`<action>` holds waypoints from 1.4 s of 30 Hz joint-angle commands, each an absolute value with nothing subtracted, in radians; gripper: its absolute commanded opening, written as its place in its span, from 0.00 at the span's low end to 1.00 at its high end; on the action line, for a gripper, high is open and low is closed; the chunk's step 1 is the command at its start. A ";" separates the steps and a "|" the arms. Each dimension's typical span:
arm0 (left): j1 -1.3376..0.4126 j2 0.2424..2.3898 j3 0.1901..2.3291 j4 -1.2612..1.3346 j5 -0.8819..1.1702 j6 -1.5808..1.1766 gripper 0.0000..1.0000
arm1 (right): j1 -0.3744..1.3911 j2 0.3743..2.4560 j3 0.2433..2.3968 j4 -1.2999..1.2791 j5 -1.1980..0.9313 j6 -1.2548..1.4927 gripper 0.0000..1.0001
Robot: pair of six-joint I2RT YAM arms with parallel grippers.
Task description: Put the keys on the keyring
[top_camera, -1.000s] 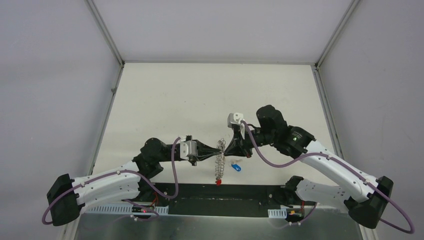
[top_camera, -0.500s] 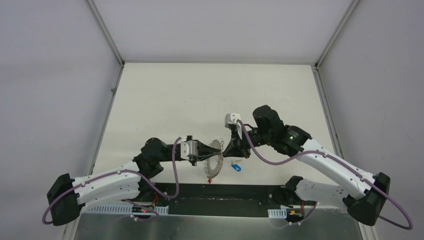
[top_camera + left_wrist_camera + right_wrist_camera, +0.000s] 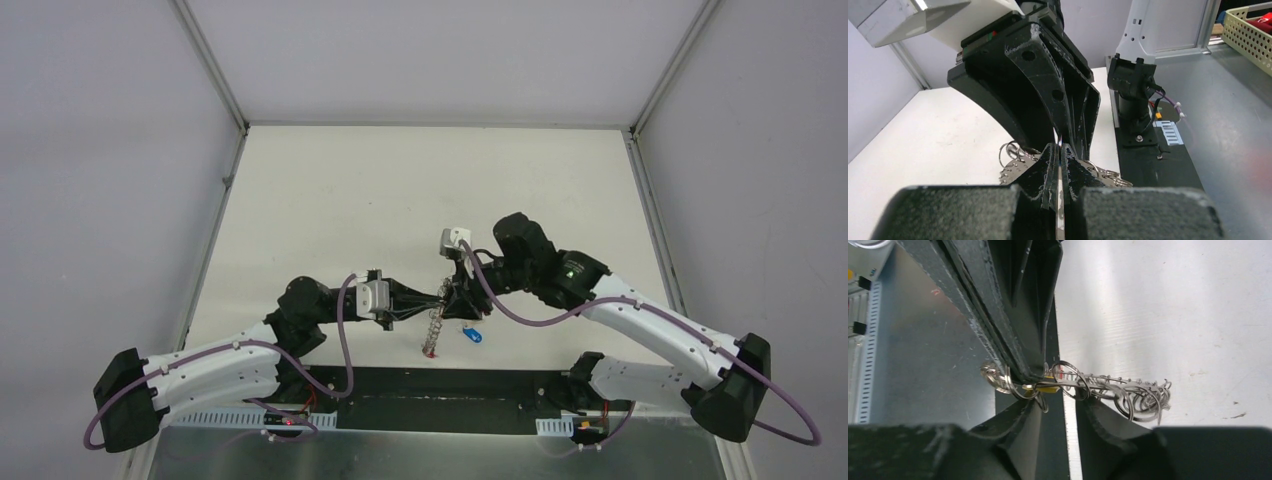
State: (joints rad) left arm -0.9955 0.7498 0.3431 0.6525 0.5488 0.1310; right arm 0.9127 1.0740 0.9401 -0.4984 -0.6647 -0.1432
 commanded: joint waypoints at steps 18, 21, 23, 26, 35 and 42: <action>-1.007 0.652 0.341 0.697 0.520 0.124 0.00 | 0.921 0.756 0.850 -0.366 -0.522 -0.168 0.68; -1.006 0.652 0.341 0.698 0.520 0.122 0.00 | 0.920 0.740 0.842 -0.305 -0.566 -0.160 0.61; -1.007 0.653 0.341 0.699 0.520 0.122 0.00 | 0.921 0.745 0.842 -0.261 -0.608 -0.148 0.54; -1.007 0.655 0.341 0.702 0.520 0.118 0.00 | 0.921 0.769 0.847 -0.204 -0.662 -0.117 0.40; -1.008 0.670 0.341 0.723 0.520 0.114 0.00 | 0.921 0.845 0.824 -0.144 -0.741 -0.075 0.27; -1.008 0.673 0.345 0.724 0.520 0.115 0.00 | 0.921 0.845 0.785 -0.166 -0.719 -0.085 0.27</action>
